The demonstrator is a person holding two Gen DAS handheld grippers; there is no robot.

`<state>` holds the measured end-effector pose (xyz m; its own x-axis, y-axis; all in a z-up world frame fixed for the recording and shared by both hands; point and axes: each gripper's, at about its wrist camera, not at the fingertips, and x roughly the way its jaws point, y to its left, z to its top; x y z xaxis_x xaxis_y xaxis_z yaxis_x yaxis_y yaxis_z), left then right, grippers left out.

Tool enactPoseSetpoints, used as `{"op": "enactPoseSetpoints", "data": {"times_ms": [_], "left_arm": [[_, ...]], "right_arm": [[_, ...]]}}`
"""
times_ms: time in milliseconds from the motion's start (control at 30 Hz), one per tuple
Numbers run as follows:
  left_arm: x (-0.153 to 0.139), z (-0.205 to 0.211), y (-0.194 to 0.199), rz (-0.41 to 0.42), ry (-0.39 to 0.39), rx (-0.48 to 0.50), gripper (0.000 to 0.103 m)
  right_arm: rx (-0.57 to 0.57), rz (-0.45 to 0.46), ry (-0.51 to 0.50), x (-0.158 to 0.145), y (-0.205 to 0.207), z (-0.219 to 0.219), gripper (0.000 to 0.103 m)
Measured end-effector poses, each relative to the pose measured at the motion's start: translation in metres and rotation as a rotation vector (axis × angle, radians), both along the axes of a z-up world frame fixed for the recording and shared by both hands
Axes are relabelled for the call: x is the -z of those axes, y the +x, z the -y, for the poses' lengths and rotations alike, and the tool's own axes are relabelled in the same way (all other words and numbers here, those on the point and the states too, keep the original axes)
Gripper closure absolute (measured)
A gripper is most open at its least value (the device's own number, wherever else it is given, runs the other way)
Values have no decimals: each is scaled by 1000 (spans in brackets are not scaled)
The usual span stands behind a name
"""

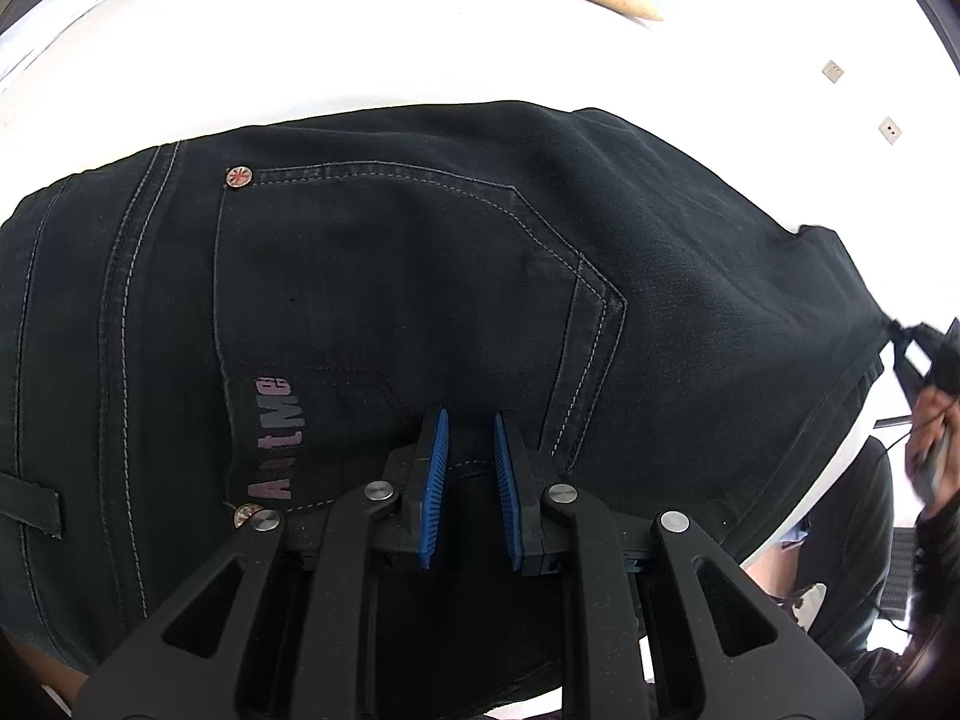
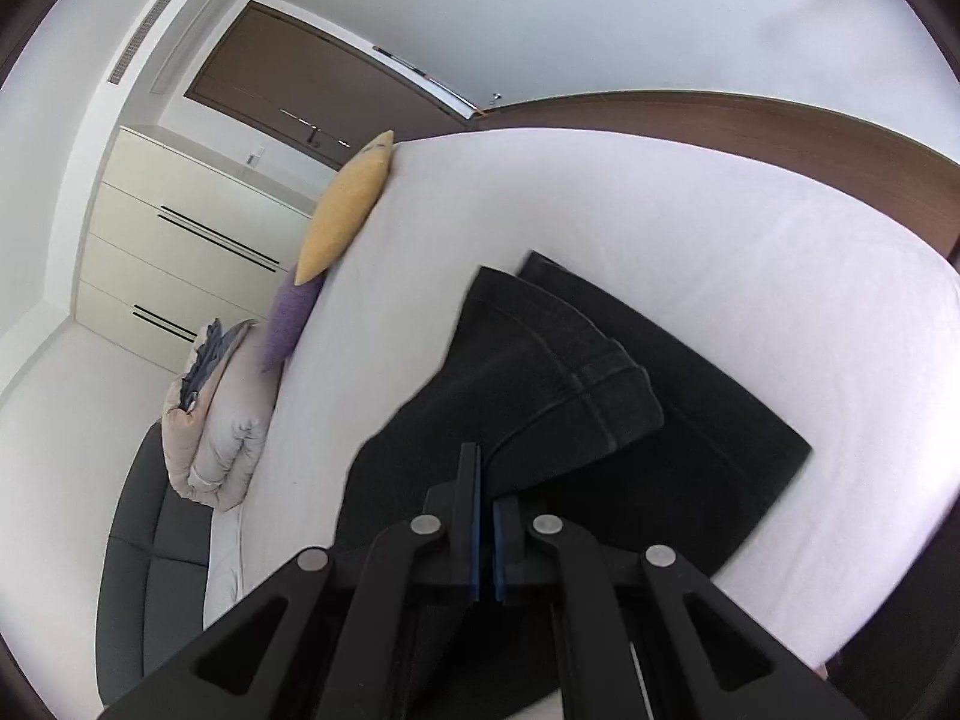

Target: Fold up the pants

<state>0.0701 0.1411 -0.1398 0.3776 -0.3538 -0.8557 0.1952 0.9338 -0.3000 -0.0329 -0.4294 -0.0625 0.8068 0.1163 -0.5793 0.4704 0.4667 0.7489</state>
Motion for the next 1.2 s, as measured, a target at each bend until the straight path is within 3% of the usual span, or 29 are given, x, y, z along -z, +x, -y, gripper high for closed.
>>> {"op": "enactPoseSetpoints", "data": {"times_ms": [133,167,233,300,333,367,433,733,833,1200], "left_arm": [[-1,0,4,-8,-6,-4,87],[-2,-1,5,-8,-6,-6,87],[-2,-1,6,-7,-2,-9,87],[-2,-1,7,-5,1,-11,87],[-2,-1,6,-5,2,-12,87],[-2,0,6,-5,3,-12,87],[-3,0,4,-3,5,-10,87],[-4,0,1,-2,8,-6,87],[-5,-1,2,-5,4,-1,87],[-6,-15,2,5,-34,-9,87]], "right_arm": [[47,37,115,17,-12,15,92],[50,51,144,19,-13,20,71],[99,97,186,21,-17,28,42],[118,123,192,20,-17,33,42],[111,131,195,21,-16,37,48],[98,135,199,20,-10,37,71],[64,111,189,21,-1,40,96],[103,24,108,16,-24,36,99],[114,-7,115,28,-30,35,100],[110,-9,103,34,-34,37,101]]}}
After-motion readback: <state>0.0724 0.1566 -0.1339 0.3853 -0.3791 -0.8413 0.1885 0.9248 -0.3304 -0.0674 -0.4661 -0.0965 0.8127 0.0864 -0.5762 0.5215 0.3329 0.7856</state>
